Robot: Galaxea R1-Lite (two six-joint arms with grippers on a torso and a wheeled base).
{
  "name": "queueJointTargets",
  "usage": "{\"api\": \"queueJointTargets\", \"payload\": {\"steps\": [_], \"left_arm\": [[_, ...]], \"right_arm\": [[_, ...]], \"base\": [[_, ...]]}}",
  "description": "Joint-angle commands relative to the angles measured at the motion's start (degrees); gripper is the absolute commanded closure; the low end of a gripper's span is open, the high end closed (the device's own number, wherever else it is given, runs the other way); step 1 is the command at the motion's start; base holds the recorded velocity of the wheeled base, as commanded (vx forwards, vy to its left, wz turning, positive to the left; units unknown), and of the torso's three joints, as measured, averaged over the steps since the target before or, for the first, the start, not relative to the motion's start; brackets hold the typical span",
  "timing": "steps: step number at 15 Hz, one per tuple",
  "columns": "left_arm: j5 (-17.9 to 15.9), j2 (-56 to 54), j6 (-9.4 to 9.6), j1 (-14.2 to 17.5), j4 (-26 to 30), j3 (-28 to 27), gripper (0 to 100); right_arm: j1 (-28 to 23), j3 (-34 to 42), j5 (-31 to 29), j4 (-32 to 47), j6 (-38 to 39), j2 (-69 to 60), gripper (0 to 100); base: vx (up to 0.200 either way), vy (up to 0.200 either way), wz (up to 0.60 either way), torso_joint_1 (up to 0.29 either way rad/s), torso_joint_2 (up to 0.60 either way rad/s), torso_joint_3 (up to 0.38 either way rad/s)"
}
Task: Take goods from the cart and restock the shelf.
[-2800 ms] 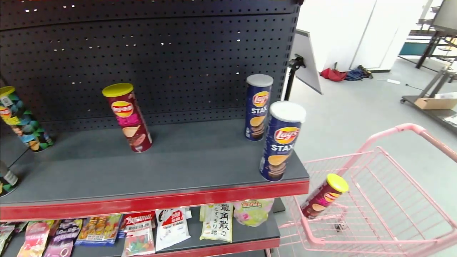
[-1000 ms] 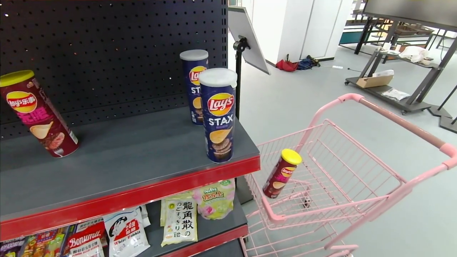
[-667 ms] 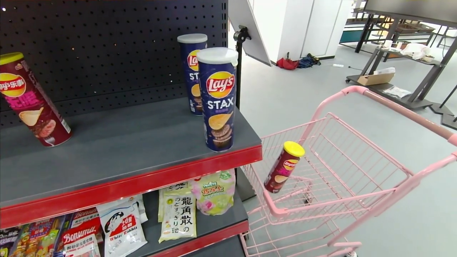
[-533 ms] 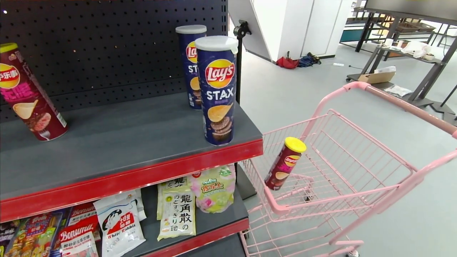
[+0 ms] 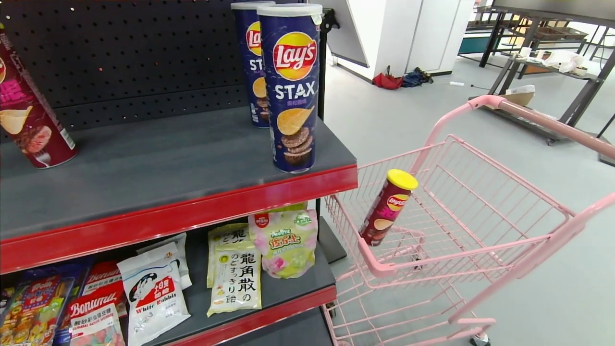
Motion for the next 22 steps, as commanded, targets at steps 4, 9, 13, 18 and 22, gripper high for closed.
{"api": "queueJointTargets", "payload": {"steps": [4,9,13,18,22], "left_arm": [[0.02,-0.03,-0.02,0.09,-0.04,0.00,0],[0.02,-0.03,0.07,0.00,-0.04,0.00,0],[0.02,-0.03,0.07,0.00,-0.04,0.00,0],[0.02,-0.03,0.07,0.00,-0.04,0.00,0],[0.02,-0.03,0.07,0.00,-0.04,0.00,0]], "right_arm": [[0.35,-27.16,2.68,-3.32,3.96,28.17,0],[7.56,-26.63,2.86,-35.40,12.13,71.94,0],[11.87,-22.15,1.36,-68.53,10.90,102.88,0],[16.88,-26.72,1.45,-70.99,13.27,110.88,0],[18.63,-30.06,1.62,-70.99,14.77,114.74,0]], "base": [[0.000,0.000,0.00,0.000,0.00,0.000],[0.000,0.000,0.00,0.000,0.00,0.000],[0.000,0.000,0.00,0.000,0.00,0.000],[0.000,0.000,0.00,0.000,0.00,0.000],[0.000,0.000,0.00,0.000,0.00,0.000]]}}
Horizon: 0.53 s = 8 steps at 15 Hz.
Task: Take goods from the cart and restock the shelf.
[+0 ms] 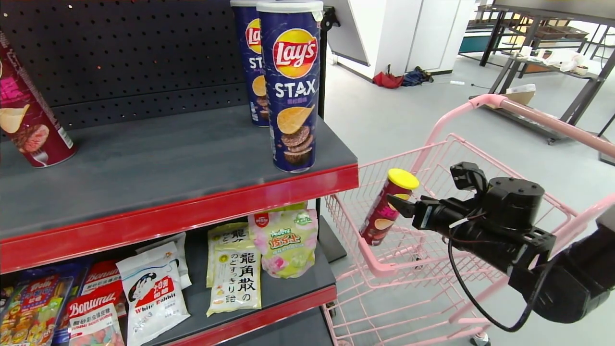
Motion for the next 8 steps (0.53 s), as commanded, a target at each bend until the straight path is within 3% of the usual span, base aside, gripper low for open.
{"api": "queueJointTargets", "payload": {"steps": [1,8], "left_arm": [[0.04,-0.03,-0.01,0.00,-0.02,0.00,0],[0.04,-0.03,-0.01,0.00,-0.02,0.00,0]], "right_arm": [[0.39,-0.88,-0.02,0.00,0.02,4.35,0],[0.13,-6.95,-0.02,0.00,3.18,10.94,0]], "base": [[0.000,0.000,0.00,0.000,0.00,0.000],[0.000,0.000,0.00,0.000,0.00,0.000]]}}
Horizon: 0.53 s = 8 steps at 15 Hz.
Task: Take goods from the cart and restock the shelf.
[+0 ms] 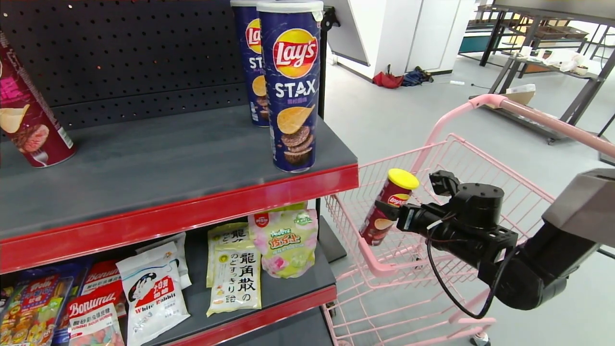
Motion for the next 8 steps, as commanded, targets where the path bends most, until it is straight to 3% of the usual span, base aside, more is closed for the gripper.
{"api": "queueJointTargets", "payload": {"steps": [1,8], "left_arm": [[0.04,-0.03,-0.01,0.00,-0.04,0.00,0],[0.04,-0.03,-0.01,0.00,-0.04,0.00,0]], "right_arm": [[0.03,-2.12,0.04,0.03,0.12,3.16,0],[-0.06,-5.72,-0.23,0.03,0.21,6.76,0]], "base": [[0.000,0.000,0.00,0.000,0.00,0.000],[0.000,0.000,0.00,0.000,0.00,0.000]]}}
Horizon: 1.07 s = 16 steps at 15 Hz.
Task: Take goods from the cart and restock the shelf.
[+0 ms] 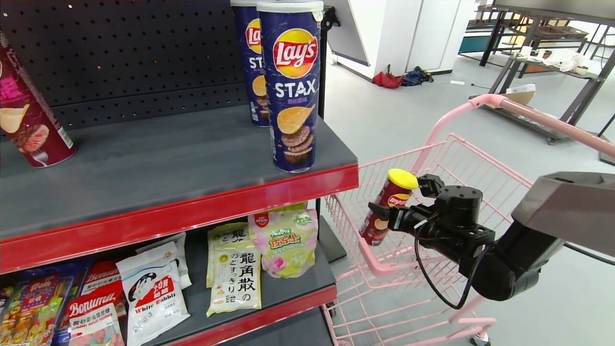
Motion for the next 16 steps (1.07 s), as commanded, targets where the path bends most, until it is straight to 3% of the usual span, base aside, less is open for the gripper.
{"api": "queueJointTargets", "payload": {"steps": [1,8,9,16], "left_arm": [[0.02,-0.03,-0.01,0.00,-0.02,0.00,0],[0.02,-0.03,-0.01,0.00,-0.02,0.00,0],[0.02,-0.03,-0.01,0.00,-0.02,0.00,0],[0.02,-0.03,-0.01,0.00,-0.02,0.00,0]], "right_arm": [[0.09,-0.89,-0.01,-0.08,0.01,0.89,0],[-0.26,-4.85,-1.24,0.00,-0.08,3.09,0],[-0.35,-5.11,-1.41,0.00,0.01,3.44,100],[-1.23,-6.78,-2.73,1.06,-0.52,-0.87,100]], "base": [[0.000,0.000,0.00,0.000,0.00,0.000],[0.000,0.000,0.00,0.000,0.00,0.000],[0.000,0.000,0.00,0.000,0.00,0.000],[0.000,0.000,0.00,0.000,0.00,0.000]]}}
